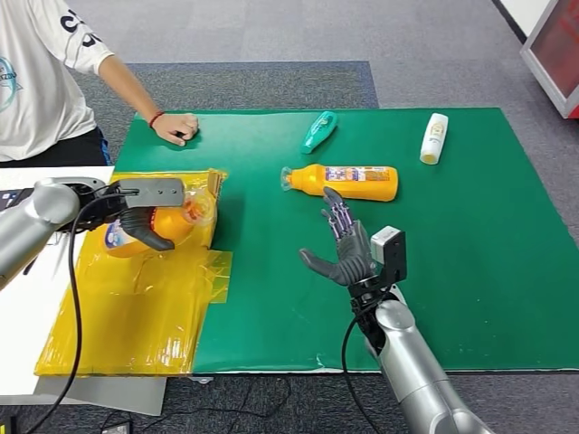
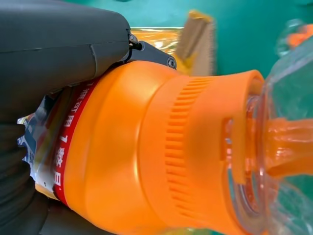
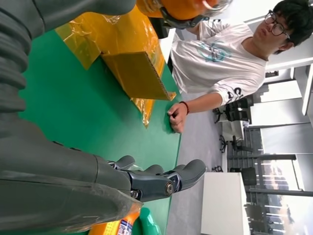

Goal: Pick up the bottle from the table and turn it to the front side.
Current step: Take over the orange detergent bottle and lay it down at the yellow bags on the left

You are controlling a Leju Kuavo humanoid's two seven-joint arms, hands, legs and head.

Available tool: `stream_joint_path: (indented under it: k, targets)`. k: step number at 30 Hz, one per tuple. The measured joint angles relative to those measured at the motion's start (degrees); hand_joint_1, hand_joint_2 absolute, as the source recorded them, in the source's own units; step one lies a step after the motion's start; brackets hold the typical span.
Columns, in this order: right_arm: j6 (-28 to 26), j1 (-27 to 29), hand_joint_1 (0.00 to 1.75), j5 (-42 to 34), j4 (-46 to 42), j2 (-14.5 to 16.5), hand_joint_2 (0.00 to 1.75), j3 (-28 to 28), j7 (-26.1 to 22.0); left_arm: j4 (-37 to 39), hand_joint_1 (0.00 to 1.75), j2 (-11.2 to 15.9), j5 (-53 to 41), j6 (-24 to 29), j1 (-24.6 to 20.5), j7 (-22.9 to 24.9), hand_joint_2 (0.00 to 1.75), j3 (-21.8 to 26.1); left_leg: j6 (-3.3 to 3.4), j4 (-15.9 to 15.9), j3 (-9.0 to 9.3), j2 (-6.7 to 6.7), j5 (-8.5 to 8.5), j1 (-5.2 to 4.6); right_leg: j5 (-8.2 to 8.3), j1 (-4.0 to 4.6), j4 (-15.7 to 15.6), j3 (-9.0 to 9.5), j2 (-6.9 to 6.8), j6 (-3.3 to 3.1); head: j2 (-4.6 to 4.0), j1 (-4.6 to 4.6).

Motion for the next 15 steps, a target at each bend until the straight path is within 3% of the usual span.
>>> stream_joint_path:
  k: [6, 15]
  targets:
    - [-0.3, 0.0, 0.0, 0.3, 0.4, 0.0, 1.75, 0.0, -0.1, -2.0, 1.75, -0.4, 3.2, 3.0, 0.9, -0.7, 1.75, 0.7, 0.0, 0.0, -0.01, 0.0, 0.0, 0.0, 0.0, 0.0, 0.0, -0.01, 0.0, 0.01, 0.0, -0.01]
    - [-0.3, -0.2, 0.0, 0.3, 1.1, 0.5, 1.75, 0.2, -0.1, -2.2, 1.75, -3.2, 6.8, 6.1, 5.4, -1.6, 1.75, 6.9, 0.0, 0.0, -0.02, 0.0, 0.0, 0.0, 0.02, -0.01, 0.0, -0.01, 0.0, 0.02, 0.0, -0.01]
